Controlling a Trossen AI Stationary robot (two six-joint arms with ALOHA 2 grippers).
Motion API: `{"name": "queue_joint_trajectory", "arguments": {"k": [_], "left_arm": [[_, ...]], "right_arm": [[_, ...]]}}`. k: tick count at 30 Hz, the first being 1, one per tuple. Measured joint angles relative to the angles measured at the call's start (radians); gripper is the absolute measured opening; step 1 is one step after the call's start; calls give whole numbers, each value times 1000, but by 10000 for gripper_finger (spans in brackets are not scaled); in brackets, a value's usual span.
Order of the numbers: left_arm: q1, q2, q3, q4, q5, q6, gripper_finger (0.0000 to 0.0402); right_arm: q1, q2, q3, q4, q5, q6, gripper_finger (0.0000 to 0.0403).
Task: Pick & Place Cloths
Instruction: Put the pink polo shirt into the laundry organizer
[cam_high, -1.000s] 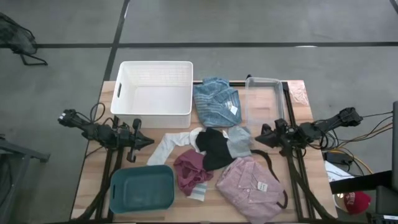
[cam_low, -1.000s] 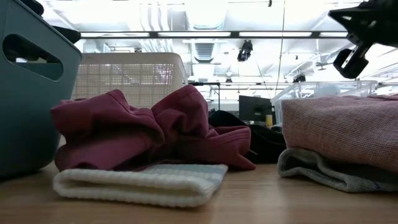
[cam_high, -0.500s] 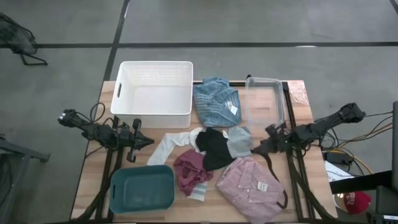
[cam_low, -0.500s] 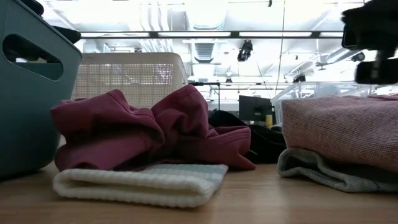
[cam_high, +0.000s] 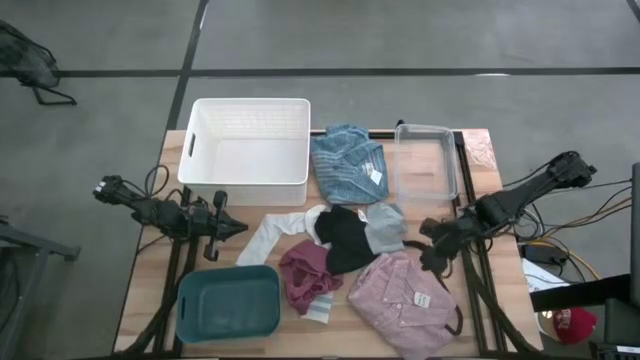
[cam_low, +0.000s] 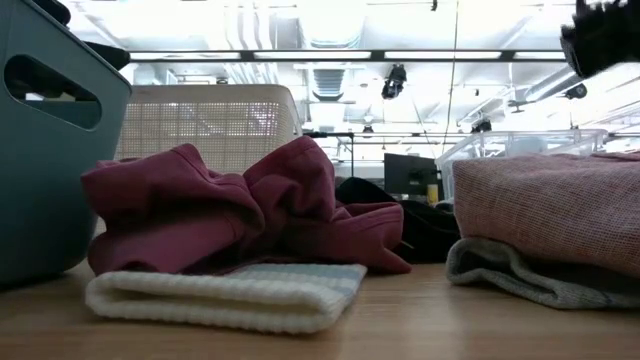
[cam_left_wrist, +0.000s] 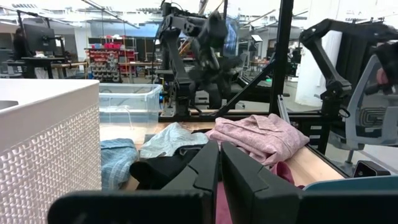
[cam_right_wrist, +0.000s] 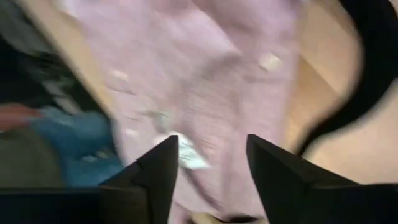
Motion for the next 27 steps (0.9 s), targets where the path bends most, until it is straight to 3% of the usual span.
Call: {"name": "queue_joint_trajectory", "arguments": {"k": [5, 15, 22, 27], "left_arm": [[0, 0, 0, 0, 0, 0, 26], [0, 0, 0, 0, 0, 0, 26], [0, 0, 0, 0, 0, 0, 26], [0, 0, 0, 0, 0, 0, 26]], "right_arm": [[0, 94, -46, 80, -68, -13, 235], [0, 222, -90, 166, -1, -88, 285], [0, 280, -157, 349, -8, -83, 296], [0, 335, -186, 412, -4, -82, 278]]}}
